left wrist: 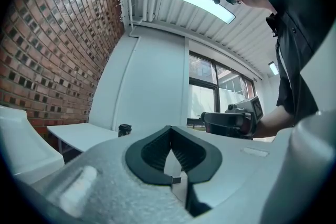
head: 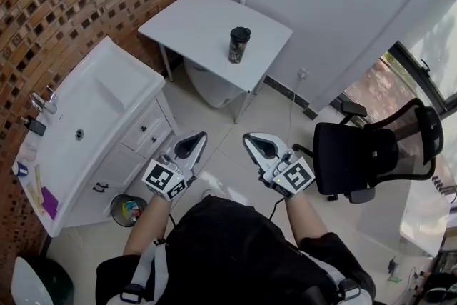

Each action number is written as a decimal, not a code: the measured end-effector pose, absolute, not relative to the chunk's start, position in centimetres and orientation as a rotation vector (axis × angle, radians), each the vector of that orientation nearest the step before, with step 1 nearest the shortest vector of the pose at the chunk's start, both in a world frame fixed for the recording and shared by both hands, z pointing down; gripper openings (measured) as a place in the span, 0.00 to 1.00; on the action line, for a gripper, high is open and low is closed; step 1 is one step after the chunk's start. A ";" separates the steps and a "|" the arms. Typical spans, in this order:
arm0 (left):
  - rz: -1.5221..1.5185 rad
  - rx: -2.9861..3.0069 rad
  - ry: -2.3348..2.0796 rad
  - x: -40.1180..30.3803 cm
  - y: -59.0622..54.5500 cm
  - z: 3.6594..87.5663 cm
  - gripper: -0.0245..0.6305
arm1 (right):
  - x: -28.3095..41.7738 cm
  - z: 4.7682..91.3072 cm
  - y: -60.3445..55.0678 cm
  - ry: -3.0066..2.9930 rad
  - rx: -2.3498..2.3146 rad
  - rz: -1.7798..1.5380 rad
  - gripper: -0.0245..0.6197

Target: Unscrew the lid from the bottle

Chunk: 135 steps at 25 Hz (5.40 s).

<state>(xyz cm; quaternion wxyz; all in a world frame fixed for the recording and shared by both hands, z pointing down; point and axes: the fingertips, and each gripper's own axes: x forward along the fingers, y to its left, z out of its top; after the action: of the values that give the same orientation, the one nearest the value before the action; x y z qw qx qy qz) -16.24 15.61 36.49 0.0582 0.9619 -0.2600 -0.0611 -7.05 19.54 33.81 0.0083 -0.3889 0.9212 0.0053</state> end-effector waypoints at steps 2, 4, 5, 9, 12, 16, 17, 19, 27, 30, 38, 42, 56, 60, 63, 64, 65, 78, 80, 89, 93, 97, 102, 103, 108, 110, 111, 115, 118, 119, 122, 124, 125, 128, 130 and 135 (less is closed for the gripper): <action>-0.185 2.911 -0.774 -16.2 14.4 36.7 0.04 | -6.7 34.2 18.5 2.864 -1.241 -0.015 0.05; -0.179 2.907 -0.761 -16.0 13.3 36.9 0.04 | -6.4 34.7 17.5 2.857 -1.263 -0.033 0.05; -0.174 2.908 -0.753 -15.9 12.9 37.0 0.04 | -6.3 34.9 17.0 2.858 -1.272 -0.036 0.05; -0.187 2.918 -0.719 -15.1 11.4 36.9 0.04 | -5.5 35.1 15.0 2.856 -1.272 -0.034 0.05; -0.183 2.922 -0.737 -14.5 9.7 36.8 0.04 | -4.7 35.1 13.3 2.854 -1.250 -0.026 0.05; -0.154 2.916 -0.788 -12.7 6.7 37.3 0.04 | -3.2 35.5 9.8 2.860 -1.189 -0.033 0.05; -0.162 2.915 -0.793 -11.9 5.9 37.3 0.04 | -2.6 35.5 8.8 2.867 -1.170 -0.035 0.05; -0.197 2.916 -0.783 -10.4 4.2 36.9 0.04 | -1.3 35.6 6.5 2.889 -1.137 -0.020 0.05; -0.186 2.934 -0.890 -4.8 -4.8 35.9 0.04 | 4.2 34.3 -2.4 2.917 -1.021 0.078 0.05; -0.200 2.954 -0.903 -1.9 -6.9 35.0 0.04 | 6.5 34.5 -5.5 2.928 -0.988 0.069 0.05; -0.205 2.887 -1.054 0.6 -11.3 35.4 0.04 | 9.3 35.2 -11.4 2.969 -0.868 0.087 0.05; -0.252 2.844 -1.085 0.3 -12.6 35.3 0.04 | 9.4 34.8 -13.5 2.986 -0.827 0.085 0.05; -0.171 2.932 -0.944 -0.1 -19.2 35.5 0.04 | 9.7 32.7 -18.9 2.924 -1.012 0.158 0.05; -0.200 2.942 -0.931 -0.6 -20.7 34.8 0.04 | 9.2 32.1 -20.0 2.899 -1.052 0.158 0.05; -0.181 2.932 -0.934 -1.3 -21.2 35.4 0.04 | 8.8 32.1 -20.5 2.902 -1.086 0.127 0.05; -0.166 2.933 -0.934 -1.4 -21.2 35.6 0.04 | 8.9 32.2 -20.8 2.898 -1.104 0.119 0.05; -0.151 2.937 -0.933 -1.5 -21.3 35.8 0.04 | 9.0 32.2 -21.1 2.890 -1.119 0.119 0.05; 0.213 2.833 -0.831 -0.1 -25.8 49.6 0.64 | 9.9 36.9 -24.0 2.909 -1.177 0.014 0.05; 0.287 2.789 -0.819 0.7 -26.5 53.1 0.69 | 10.1 38.1 -24.2 2.914 -1.179 -0.011 0.05; 0.402 2.792 -0.743 3.5 -26.9 59.6 0.68 | 11.7 42.1 -24.4 2.918 -1.221 -0.137 0.05; 0.396 2.800 -0.720 4.2 -27.8 60.6 0.68 | 12.7 43.4 -25.1 2.905 -1.255 -0.164 0.05; 0.395 2.837 -0.683 5.1 -28.6 60.7 0.68 | 12.9 44.2 -25.6 2.910 -1.262 -0.168 0.05; 0.399 2.852 -0.626 6.2 -28.8 61.4 0.68 | 13.1 44.5 -26.0 2.913 -1.268 -0.148 0.05; 0.400 2.854 -0.616 6.4 -28.9 61.6 0.68 | 13.1 44.6 -26.1 2.908 -1.271 -0.158 0.05; 0.381 2.874 -0.579 7.4 -29.3 61.8 0.68 | 13.3 45.3 -26.4 2.898 -1.275 -0.184 0.05; 0.365 2.879 -0.573 7.5 -29.3 61.6 0.68 | 13.3 45.8 -26.4 2.905 -1.275 -0.180 0.05; 0.362 2.883 -0.569 7.5 -29.3 61.6 0.68 | 13.2 45.9 -26.4 2.906 -1.281 -0.196 0.05; 0.383 2.911 -0.527 7.8 -29.6 61.5 0.68 | 12.9 46.2 -26.7 2.913 -1.281 -0.186 0.05; 0.379 2.911 -0.518 8.1 -29.5 61.5 0.67 | 12.7 46.1 -26.7 2.897 -1.283 -0.231 0.05; 0.378 2.910 -0.518 8.1 -29.5 61.5 0.67 | 12.6 46.1 -26.6 2.895 -1.278 -0.236 0.05; 0.380 2.910 -0.493 8.2 -29.4 61.5 0.65 | 11.9 46.1 -26.2 2.911 -1.214 -0.232 0.23; 0.378 2.913 -0.474 8.3 -29.2 61.5 0.62 | 11.0 46.0 -26.0 2.932 -1.158 -0.220 0.47; 0.377 2.914 -0.471 8.3 -29.2 61.5 0.62 | 10.5 46.0 -26.1 2.939 -1.143 -0.211 0.55; 0.377 2.915 -0.470 8.3 -29.1 61.5 0.62 | 8.9 46.2 -26.6 2.965 -1.132 -0.166 0.71; 0.378 2.914 -0.474 8.2 -29.2 61.5 0.61 | 7.8 46.5 -27.1 2.978 -1.130 -0.144 0.74; 0.378 2.910 -0.484 8.4 -29.2 61.6 0.61 | 6.1 47.0 -28.1 2.974 -1.124 -0.143 0.74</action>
<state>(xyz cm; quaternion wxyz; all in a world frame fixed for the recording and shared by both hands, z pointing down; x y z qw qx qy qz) 8.43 -29.15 61.60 0.0834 0.9750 -0.1621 0.1267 6.08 -28.13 46.96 -0.0206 -0.3531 0.9343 -0.0448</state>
